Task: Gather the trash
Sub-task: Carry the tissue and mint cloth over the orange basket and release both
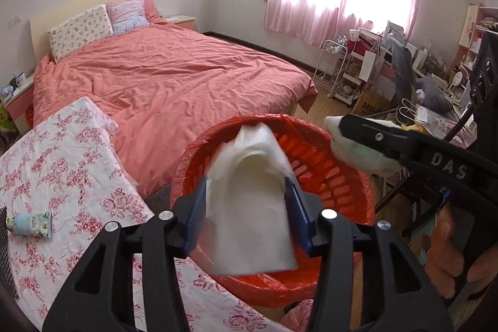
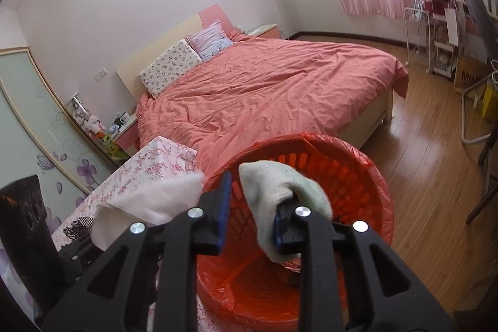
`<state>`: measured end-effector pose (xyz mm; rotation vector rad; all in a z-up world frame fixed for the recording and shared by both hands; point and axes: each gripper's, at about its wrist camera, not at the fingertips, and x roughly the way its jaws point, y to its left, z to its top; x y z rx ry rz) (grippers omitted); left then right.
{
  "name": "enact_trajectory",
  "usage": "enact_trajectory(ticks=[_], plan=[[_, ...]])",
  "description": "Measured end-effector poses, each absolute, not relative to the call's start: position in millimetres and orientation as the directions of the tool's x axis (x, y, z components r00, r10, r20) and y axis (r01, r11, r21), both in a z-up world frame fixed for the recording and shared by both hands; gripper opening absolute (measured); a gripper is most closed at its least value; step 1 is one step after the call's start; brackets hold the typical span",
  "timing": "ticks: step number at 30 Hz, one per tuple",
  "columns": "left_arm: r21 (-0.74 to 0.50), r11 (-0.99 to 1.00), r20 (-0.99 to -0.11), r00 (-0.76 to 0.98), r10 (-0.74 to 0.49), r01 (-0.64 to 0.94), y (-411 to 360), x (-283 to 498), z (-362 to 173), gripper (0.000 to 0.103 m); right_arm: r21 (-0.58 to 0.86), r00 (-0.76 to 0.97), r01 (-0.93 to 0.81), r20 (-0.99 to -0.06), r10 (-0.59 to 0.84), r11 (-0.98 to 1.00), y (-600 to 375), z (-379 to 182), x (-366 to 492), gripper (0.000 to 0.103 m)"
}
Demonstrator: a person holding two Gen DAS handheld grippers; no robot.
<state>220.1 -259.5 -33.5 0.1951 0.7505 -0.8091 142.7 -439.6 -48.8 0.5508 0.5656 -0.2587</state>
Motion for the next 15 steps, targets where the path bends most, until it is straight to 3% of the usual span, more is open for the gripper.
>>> enact_trajectory(ticks=[5, 15], plan=[[-0.114, 0.706, -0.684, 0.46, -0.566, 0.698, -256, 223, -36, 0.059, 0.436, 0.813, 0.373, -0.579, -0.062, 0.819, -441, -51, 141, 0.038], [-0.125, 0.778, -0.671, 0.525, -0.524, 0.616, -212, 235, -27, 0.06, 0.382, 0.73, 0.383, -0.684, -0.022, 0.841, -425, -53, 160, 0.039]])
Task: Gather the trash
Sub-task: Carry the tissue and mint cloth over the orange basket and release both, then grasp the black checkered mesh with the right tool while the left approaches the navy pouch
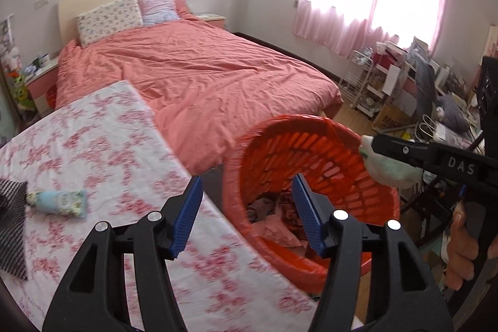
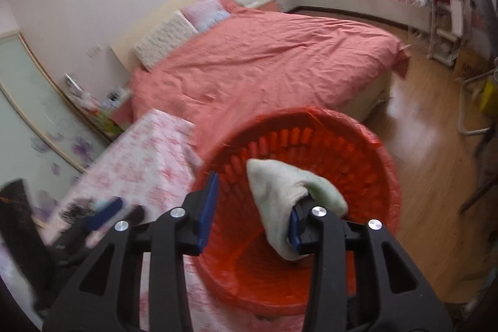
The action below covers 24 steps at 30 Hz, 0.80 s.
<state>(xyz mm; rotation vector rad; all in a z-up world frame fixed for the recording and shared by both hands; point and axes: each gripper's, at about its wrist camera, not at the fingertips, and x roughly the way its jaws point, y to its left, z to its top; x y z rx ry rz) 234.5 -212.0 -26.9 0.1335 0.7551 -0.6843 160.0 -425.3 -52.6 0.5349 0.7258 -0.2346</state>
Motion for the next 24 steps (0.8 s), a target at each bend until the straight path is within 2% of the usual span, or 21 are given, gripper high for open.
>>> enact_trajectory(ticks=[2, 4, 5, 10, 17, 24], plan=[[-0.125, 0.791, -0.67, 0.537, -0.512, 0.599, -201, 236, -25, 0.06, 0.317, 0.676, 0.426, -0.734, -0.065, 0.847, -420, -56, 168, 0.038], [-0.133, 0.802, -0.666, 0.547, -0.508, 0.582, -187, 235, -23, 0.06, 0.334, 0.666, 0.421, -0.745, -0.037, 0.844, -418, -58, 170, 0.038], [-0.132, 0.808, -0.663, 0.555, -0.502, 0.574, -180, 234, -21, 0.06, 0.288, 0.64, 0.446, -0.764, -0.077, 0.848, -412, -58, 172, 0.038], [-0.135, 0.828, -0.646, 0.586, -0.49, 0.544, -147, 232, -13, 0.06, 0.249, 0.616, 0.445, -0.783, -0.091, 0.86, -390, -56, 175, 0.037], [-0.12, 0.88, -0.629, 0.651, -0.425, 0.459, -87, 235, -9, 0.062, 0.244, 0.653, 0.402, -0.752, -0.09, 0.883, -359, -39, 173, 0.038], [-0.09, 0.959, -0.658, 0.707, -0.261, 0.27, 1, 242, -28, 0.07, 0.235, 0.71, 0.304, -0.702, -0.055, 0.923, -297, -33, 187, 0.043]])
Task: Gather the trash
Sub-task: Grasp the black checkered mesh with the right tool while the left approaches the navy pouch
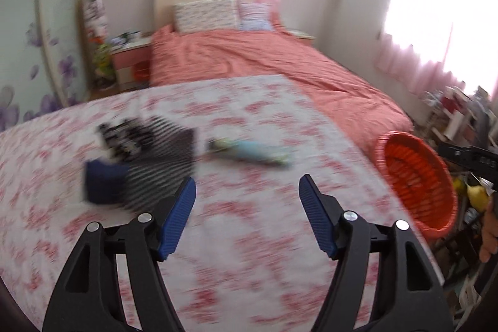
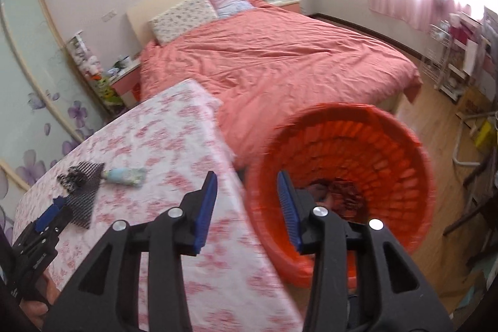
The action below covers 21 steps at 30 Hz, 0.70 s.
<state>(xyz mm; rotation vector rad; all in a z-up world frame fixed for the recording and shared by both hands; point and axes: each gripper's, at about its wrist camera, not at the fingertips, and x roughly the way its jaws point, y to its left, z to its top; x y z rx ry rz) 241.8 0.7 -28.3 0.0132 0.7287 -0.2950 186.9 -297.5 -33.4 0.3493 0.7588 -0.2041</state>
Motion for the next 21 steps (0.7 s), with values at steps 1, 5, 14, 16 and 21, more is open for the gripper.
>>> enact_trajectory(ticks=[1, 5, 14, 16, 21], plan=[[-0.088, 0.97, -0.668, 0.709, -0.226, 0.226, 19, 245, -33, 0.071, 0.24, 0.716, 0.287, -0.696, -0.041, 0.928, -287, -36, 191, 0.044], [-0.088, 0.99, -0.692, 0.708, -0.141, 0.11, 68, 252, -47, 0.071, 0.242, 0.72, 0.199, -0.693, 0.026, 0.95, -238, -54, 212, 0.044], [-0.047, 0.999, -0.699, 0.714, -0.021, -0.017, 124, 258, -62, 0.071, 0.264, 0.679, 0.033, -0.714, 0.172, 0.964, -135, -85, 268, 0.044], [-0.053, 0.998, -0.704, 0.711, -0.009, -0.04, 133, 261, -65, 0.071, 0.259, 0.67, -0.02, -0.713, 0.205, 0.966, -105, -86, 274, 0.044], [-0.062, 0.995, -0.702, 0.712, 0.016, -0.082, 159, 259, -67, 0.071, 0.224, 0.641, -0.095, -0.732, 0.231, 0.97, -47, -96, 288, 0.045]])
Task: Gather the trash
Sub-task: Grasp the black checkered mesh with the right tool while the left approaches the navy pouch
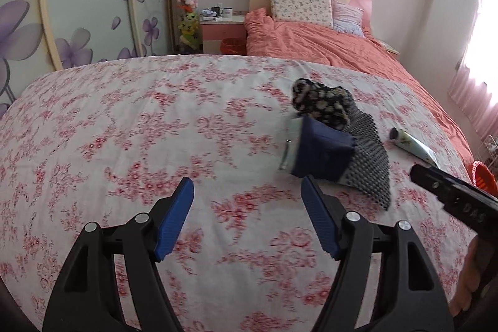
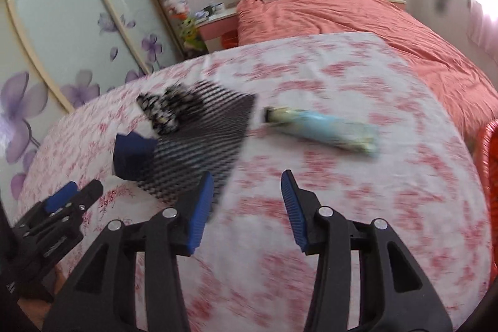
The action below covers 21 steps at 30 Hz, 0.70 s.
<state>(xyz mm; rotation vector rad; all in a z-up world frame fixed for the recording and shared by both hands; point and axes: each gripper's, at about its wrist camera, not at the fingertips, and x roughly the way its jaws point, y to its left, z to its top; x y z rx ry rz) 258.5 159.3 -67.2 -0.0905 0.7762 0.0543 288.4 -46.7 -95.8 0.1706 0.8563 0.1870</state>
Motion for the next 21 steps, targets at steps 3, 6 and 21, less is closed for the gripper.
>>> enact_trajectory(ticks=[3, 6, 21], plan=[[-0.067, 0.992, -0.708, 0.706, 0.025, -0.103, 171, 257, -68, 0.071, 0.184, 0.612, -0.123, -0.759, 0.22, 0.975, -22, -105, 300, 0.035], [-0.07, 0.991, -0.71, 0.703, 0.03, -0.114, 178, 256, -69, 0.071, 0.146, 0.601, -0.152, -0.771, 0.209, 0.977, -11, -113, 304, 0.013], [-0.122, 0.99, -0.704, 0.709, -0.039, -0.067, 154, 260, -64, 0.075, 0.153, 0.621, -0.125, -0.758, 0.198, 0.98, -61, -105, 276, 0.008]])
